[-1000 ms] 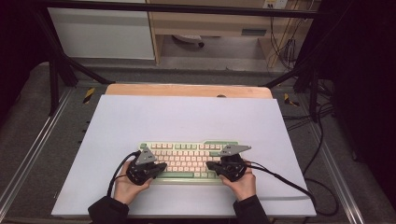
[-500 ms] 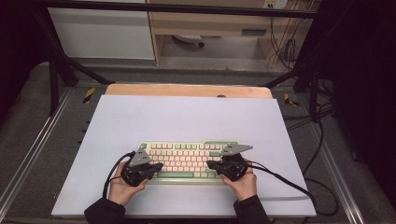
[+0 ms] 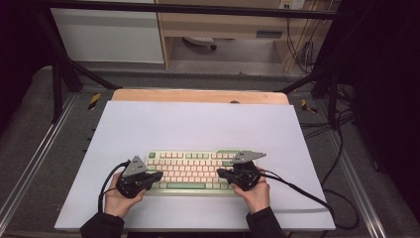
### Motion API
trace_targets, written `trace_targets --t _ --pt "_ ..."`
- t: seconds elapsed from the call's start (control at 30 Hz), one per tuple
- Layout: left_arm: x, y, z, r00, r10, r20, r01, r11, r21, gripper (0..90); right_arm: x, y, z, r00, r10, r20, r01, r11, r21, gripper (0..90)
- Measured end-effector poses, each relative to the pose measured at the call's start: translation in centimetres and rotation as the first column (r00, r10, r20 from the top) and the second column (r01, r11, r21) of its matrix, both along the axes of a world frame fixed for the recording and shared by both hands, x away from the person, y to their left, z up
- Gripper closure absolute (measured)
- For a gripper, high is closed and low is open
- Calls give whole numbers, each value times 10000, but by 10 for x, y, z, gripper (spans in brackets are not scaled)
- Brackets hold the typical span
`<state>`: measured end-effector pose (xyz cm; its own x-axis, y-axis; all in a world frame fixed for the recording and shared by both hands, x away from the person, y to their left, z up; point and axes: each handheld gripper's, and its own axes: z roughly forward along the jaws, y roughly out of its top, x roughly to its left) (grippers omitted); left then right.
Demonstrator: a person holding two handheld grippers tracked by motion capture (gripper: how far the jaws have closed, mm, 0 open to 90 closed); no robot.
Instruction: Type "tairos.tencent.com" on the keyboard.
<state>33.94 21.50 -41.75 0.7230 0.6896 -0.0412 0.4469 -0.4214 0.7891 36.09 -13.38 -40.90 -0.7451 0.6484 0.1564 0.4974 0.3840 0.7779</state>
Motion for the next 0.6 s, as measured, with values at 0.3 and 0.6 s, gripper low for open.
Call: trace_targets --t 0.3,0.6 --pt "-4 15 -5 9997 217 -56 -216 9998 21 895 6 12 2 10000 18 5 -18 10000 68 900" --pt "-5 23 -5 9992 399 -60 -400 9992 -93 895 15 29 -2 10000 78 -60 -78 10000 7 900"
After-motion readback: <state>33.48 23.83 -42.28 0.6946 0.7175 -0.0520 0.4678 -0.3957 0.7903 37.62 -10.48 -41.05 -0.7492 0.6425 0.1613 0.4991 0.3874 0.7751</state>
